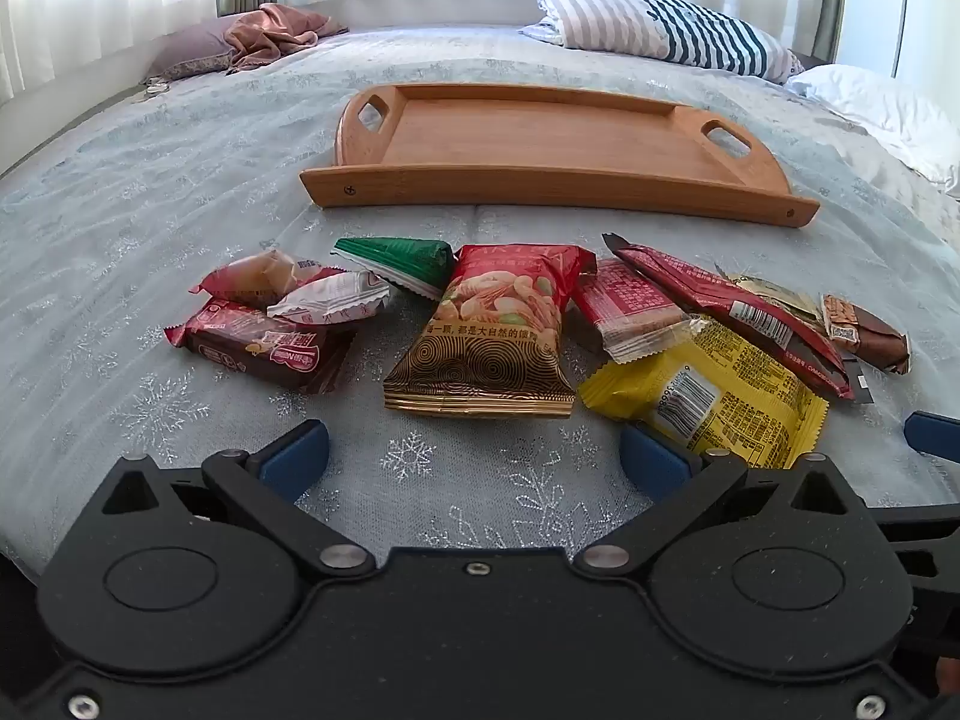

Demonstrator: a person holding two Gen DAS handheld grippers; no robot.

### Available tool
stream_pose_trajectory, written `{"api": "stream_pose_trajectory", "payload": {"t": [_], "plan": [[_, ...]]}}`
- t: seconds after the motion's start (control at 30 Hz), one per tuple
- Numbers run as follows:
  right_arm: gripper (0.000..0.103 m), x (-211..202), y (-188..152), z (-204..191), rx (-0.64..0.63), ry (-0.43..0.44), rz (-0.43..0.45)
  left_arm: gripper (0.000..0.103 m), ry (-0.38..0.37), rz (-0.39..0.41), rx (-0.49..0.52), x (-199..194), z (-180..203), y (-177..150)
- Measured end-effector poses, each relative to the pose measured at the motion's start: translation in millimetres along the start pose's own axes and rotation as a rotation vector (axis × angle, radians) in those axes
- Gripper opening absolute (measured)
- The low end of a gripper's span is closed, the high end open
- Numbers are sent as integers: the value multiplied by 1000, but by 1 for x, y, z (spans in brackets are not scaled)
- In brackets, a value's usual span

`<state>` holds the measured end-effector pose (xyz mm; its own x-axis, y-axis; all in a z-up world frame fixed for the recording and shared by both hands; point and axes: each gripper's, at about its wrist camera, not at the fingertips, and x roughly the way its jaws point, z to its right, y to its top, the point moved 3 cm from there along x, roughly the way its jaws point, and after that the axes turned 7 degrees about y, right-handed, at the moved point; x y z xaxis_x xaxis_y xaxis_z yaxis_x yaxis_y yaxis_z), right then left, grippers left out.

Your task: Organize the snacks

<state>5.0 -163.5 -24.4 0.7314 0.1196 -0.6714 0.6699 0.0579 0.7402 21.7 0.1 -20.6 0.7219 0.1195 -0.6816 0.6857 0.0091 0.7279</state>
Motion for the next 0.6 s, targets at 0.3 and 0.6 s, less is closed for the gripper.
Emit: {"api": "stream_pose_trajectory", "payload": {"t": [0.3,0.6], "plan": [[103,0,0,0,-3,-2,2,103,-1,-4,-1,0,0,0],[103,0,0,-1,-4,-4,1,103,-1,-3,-1,0,0,0]]}}
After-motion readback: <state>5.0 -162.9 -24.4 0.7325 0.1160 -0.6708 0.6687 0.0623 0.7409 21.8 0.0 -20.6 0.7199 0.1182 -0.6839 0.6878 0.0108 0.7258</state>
